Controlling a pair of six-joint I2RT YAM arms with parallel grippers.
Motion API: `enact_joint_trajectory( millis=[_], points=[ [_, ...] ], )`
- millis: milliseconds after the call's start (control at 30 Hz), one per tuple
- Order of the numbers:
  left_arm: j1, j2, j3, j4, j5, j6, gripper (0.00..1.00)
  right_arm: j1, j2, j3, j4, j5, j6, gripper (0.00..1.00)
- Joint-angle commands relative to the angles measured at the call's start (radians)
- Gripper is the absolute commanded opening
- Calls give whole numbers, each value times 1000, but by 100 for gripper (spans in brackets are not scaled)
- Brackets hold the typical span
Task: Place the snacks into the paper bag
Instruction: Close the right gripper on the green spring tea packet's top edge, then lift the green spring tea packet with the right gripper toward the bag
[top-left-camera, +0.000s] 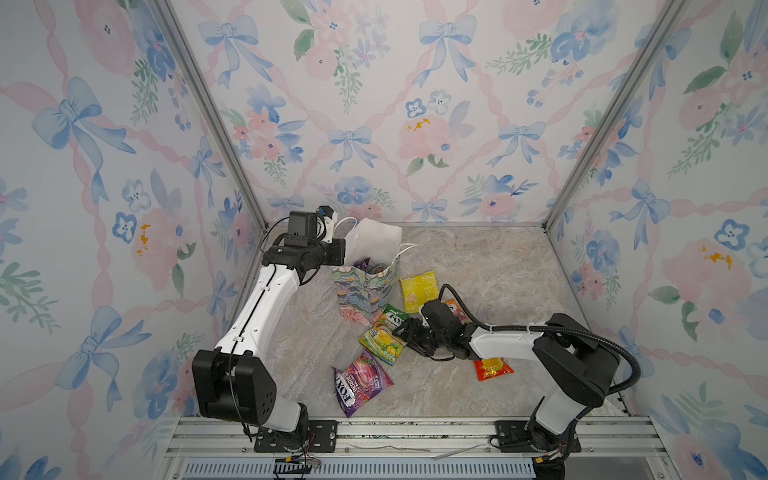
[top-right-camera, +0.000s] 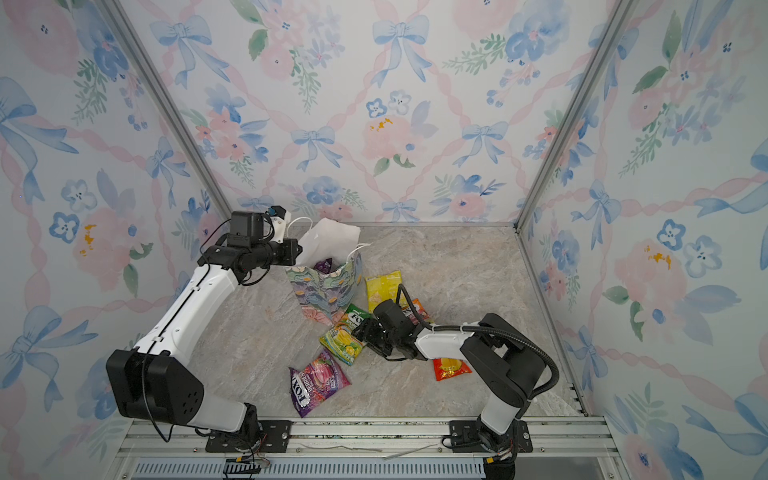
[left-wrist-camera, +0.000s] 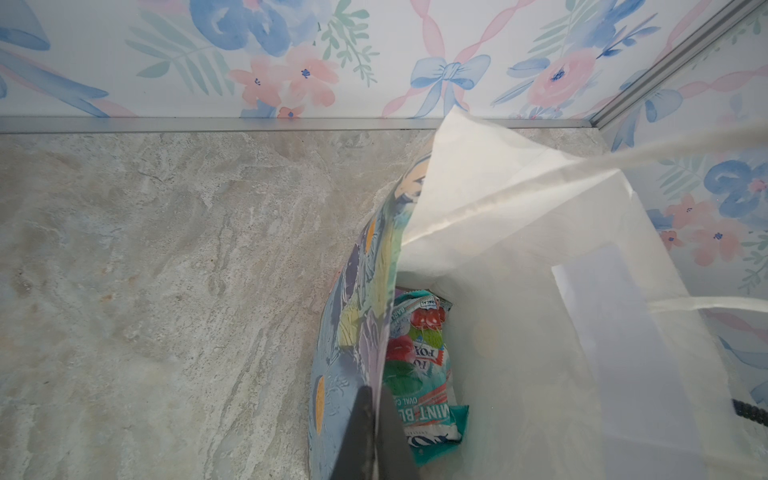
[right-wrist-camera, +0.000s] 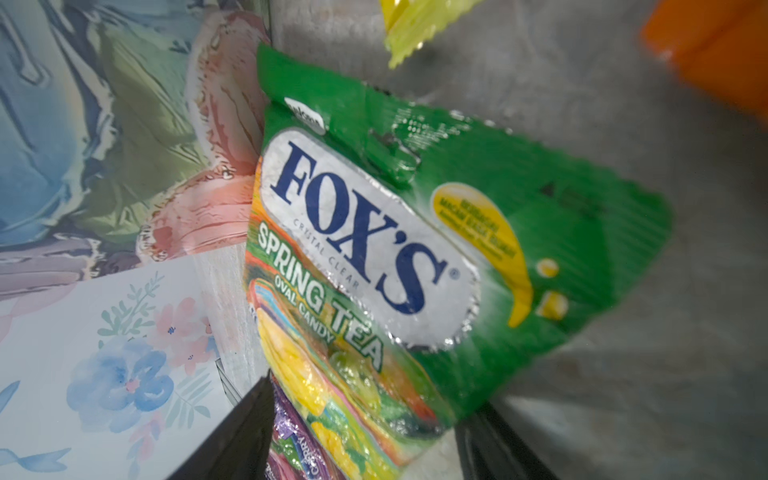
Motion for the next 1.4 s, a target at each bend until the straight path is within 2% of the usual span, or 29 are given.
enact_joint_trajectory(
  millis=[0, 100, 267, 700, 1000, 1367],
  points=[
    [6, 8, -15, -29, -1, 17, 0, 20, 18, -22, 66, 66, 44, 66],
    [6, 6, -15, -29, 0, 16, 0, 22, 28, -23, 97, 64, 50, 62],
    [6, 3, -15, -29, 2, 17, 0, 28, 41, -28, 149, 61, 56, 51],
    [5, 1, -17, -29, -1, 16, 0, 27, -9, -34, 129, 79, 4, 26],
    [6, 3, -17, -29, -3, 16, 0, 26, -46, -30, 75, 92, -47, 0],
    [6, 3, -17, -29, -4, 17, 0, 20, -186, -4, -65, 117, -139, 0]
  ],
)
